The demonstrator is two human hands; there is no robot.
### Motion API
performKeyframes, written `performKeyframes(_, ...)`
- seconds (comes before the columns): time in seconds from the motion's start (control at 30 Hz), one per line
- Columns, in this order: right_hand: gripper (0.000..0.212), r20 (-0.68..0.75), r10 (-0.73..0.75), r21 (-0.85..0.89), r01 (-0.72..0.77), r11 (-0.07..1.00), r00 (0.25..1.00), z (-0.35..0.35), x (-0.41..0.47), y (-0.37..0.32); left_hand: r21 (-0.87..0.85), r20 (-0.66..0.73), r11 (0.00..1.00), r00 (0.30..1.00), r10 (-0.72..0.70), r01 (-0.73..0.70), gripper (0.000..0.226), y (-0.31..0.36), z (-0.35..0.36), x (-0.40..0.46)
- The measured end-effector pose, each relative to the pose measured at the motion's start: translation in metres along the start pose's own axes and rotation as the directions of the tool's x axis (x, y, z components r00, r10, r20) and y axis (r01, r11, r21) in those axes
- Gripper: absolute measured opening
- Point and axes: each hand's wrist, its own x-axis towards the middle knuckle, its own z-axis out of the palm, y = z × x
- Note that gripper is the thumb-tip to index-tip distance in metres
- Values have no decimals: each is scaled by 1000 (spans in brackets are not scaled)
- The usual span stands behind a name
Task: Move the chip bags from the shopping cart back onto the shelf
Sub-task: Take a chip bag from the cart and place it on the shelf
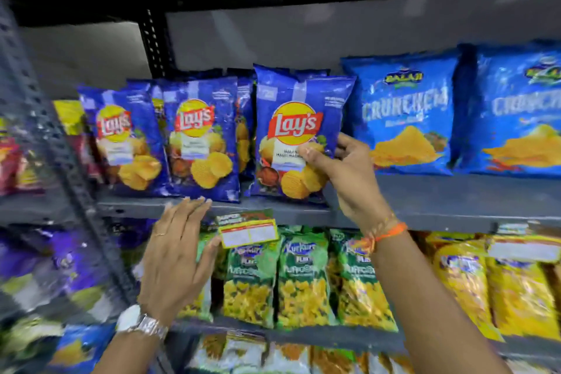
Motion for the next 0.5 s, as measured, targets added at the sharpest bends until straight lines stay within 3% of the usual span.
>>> performKeyframes(0.13,24,17,41,-25,-40,999,999,12,14,10,-62,2,996,998,64,-64,55,-21,24,6)
performKeyframes(0.27,22,31,63,-97,-60,993,998,15,17,19,-111,-109,990,991,74,-87,54,-24,38,9)
performKeyframes(0.5,47,-141,-8,-371,-45,928,990,5,9,20,-102,-280,987,956,89,-122,45,-21,51,10)
